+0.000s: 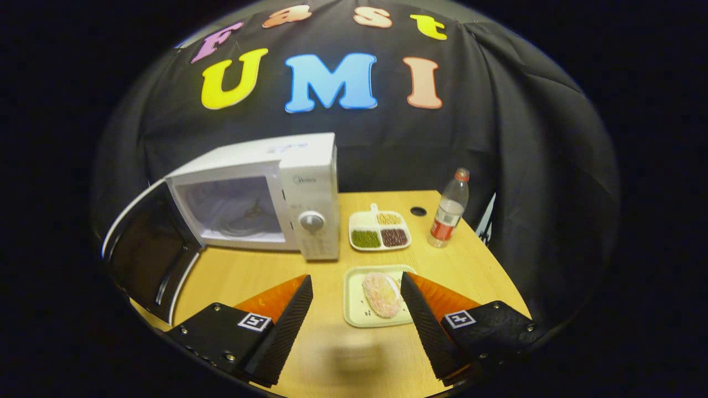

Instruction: Open the microwave oven with the left hand, put the food in, and close the microwave oven.

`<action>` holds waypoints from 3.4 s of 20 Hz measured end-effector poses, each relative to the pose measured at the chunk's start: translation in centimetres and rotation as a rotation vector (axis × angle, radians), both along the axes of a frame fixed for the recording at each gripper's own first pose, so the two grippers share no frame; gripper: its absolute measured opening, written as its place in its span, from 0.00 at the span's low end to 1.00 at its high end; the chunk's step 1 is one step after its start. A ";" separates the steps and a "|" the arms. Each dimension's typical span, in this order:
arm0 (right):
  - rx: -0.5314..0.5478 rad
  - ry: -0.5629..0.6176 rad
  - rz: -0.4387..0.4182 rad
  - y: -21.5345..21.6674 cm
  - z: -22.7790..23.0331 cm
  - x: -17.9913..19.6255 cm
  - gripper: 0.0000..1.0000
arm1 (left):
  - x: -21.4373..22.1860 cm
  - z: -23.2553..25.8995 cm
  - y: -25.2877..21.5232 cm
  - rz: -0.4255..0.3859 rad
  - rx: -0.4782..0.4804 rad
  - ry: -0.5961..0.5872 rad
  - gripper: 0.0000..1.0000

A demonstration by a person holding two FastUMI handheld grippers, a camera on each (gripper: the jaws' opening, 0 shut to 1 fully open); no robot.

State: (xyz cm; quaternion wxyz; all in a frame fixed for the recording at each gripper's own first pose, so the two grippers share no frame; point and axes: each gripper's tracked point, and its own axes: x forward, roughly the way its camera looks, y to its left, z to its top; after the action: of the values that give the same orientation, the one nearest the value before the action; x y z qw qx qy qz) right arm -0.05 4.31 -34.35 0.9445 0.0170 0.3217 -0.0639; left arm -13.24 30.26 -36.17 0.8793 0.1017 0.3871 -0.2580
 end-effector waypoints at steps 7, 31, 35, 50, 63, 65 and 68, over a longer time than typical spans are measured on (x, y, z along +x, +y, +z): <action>0.006 0.114 -0.003 -3.4 -5.1 0.2 0.98 | -1.6 0.2 1.7 0.173 -0.047 0.015 0.66; 0.068 0.280 0.207 -4.4 -12.4 4.4 0.61 | 4.2 28.8 -14.4 0.513 -0.209 -0.604 0.95; -0.037 0.198 0.248 -5.0 -9.1 4.4 0.50 | 5.9 29.6 -18.3 0.457 -0.290 -0.602 0.95; -0.254 -0.076 0.421 1.1 3.9 0.8 0.50 | 9.7 31.3 -14.8 0.408 -0.256 -0.676 0.96; -0.388 -0.178 0.550 10.3 6.4 1.5 0.53 | 9.0 34.5 -9.3 0.469 -0.269 -0.738 0.97; -0.405 -0.178 0.565 11.3 6.2 1.6 0.50 | 9.1 35.3 -8.6 0.474 -0.271 -0.744 0.98; -0.440 -0.189 0.593 12.4 5.9 2.5 0.50 | 8.7 35.5 -7.5 0.480 -0.234 -0.750 0.94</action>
State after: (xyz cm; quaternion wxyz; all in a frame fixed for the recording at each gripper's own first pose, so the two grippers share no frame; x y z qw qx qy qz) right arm 2.44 16.75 -28.50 0.9286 -0.2741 0.2028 0.1463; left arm -4.52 22.78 -0.63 0.9991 -0.0045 0.0232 -0.0343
